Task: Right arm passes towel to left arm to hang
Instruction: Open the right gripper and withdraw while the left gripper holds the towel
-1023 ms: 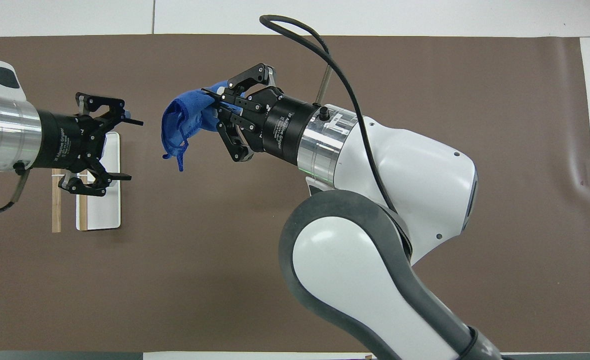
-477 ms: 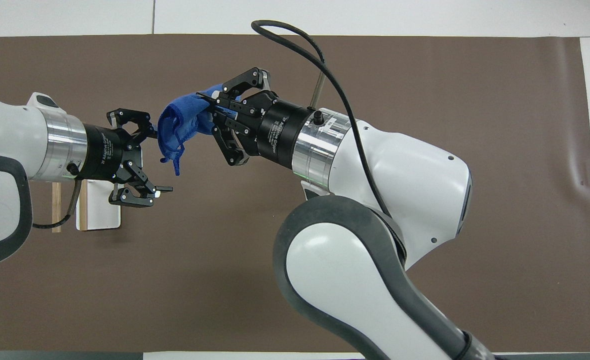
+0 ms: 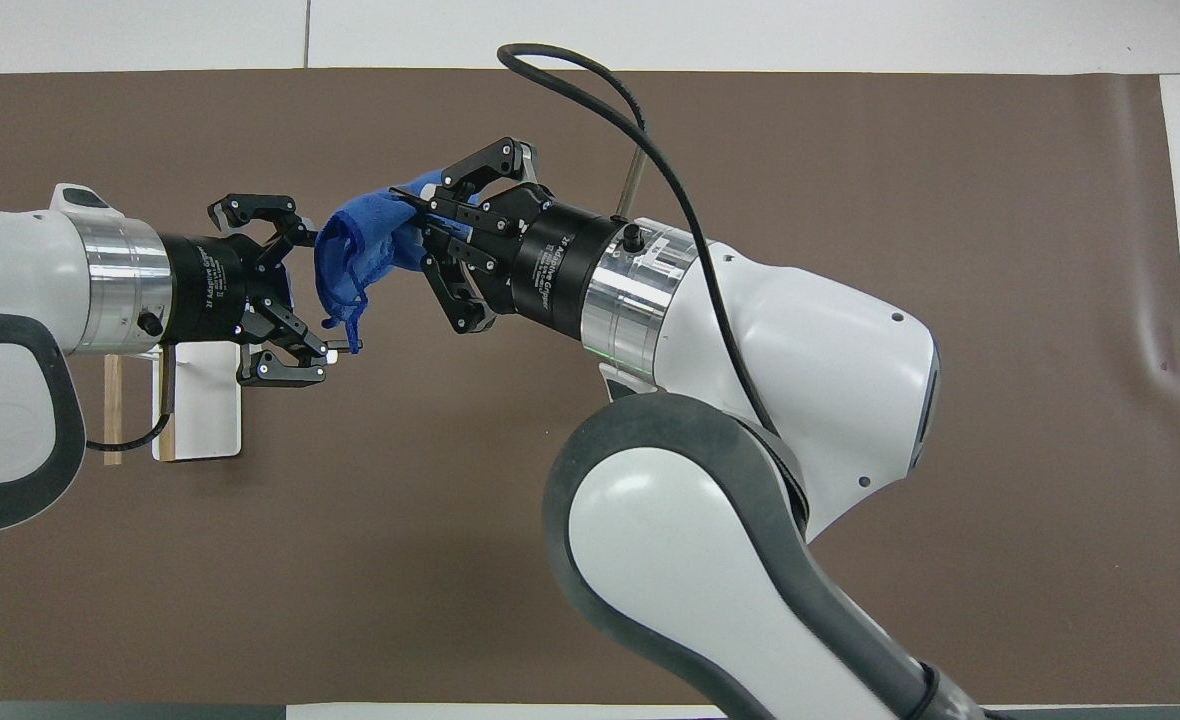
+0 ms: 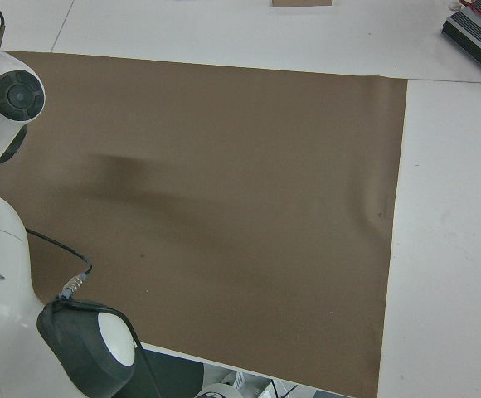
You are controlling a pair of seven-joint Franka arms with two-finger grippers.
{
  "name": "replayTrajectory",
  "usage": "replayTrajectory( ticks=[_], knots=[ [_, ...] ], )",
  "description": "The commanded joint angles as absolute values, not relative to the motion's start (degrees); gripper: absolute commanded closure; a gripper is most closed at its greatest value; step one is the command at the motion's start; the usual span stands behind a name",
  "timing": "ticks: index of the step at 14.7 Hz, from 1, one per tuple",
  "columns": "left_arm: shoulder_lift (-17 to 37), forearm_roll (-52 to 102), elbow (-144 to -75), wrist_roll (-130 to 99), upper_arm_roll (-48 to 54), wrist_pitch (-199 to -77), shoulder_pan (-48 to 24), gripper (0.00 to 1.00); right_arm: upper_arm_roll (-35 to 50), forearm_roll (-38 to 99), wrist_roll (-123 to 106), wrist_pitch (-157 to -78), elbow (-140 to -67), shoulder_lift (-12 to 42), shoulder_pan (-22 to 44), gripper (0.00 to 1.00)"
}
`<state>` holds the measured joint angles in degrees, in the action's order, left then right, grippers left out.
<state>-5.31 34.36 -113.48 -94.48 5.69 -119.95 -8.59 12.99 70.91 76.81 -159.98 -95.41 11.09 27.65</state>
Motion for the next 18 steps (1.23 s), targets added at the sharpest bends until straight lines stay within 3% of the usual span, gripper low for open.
replayTrajectory(
  ticks=[1,3,4,5,6,16,17,18],
  knots=[
    [-6.2,35.5,-115.0,-95.1,5.4,-121.5,-9.1,0.0,13.1,71.5,75.3,-161.3,-95.1,11.4,27.9,1.0],
    [-6.2,35.5,-115.0,-95.3,5.4,-121.6,-9.1,0.05,13.1,71.5,75.2,-161.3,-95.2,11.4,27.9,1.0],
    [-6.2,35.5,-115.0,-95.3,5.4,-121.5,-9.1,0.28,13.1,71.5,74.9,-161.3,-95.2,11.4,27.9,1.0],
    [-6.2,35.5,-115.0,-95.0,5.4,-121.6,-9.0,0.83,13.1,71.5,74.8,-161.3,-95.2,11.4,27.9,1.0],
    [-5.7,35.5,-114.4,-95.0,5.4,-121.7,-8.6,1.0,13.1,71.5,74.8,-161.4,-95.2,11.4,27.9,1.0],
    [-4.7,35.1,-111.4,-91.2,4.9,-122.4,-7.6,1.0,13.1,71.5,73.8,-161.5,-95.2,11.4,27.7,1.0],
    [-4.7,35.0,-110.8,-91.3,4.8,-122.3,-7.6,1.0,13.0,71.5,73.2,-161.5,-95.2,11.4,27.6,0.56],
    [-4.7,34.6,-110.5,-91.2,4.7,-122.2,-7.6,1.0,12.9,71.2,71.2,-161.6,-95.2,11.4,27.7,0.01]
  ],
)
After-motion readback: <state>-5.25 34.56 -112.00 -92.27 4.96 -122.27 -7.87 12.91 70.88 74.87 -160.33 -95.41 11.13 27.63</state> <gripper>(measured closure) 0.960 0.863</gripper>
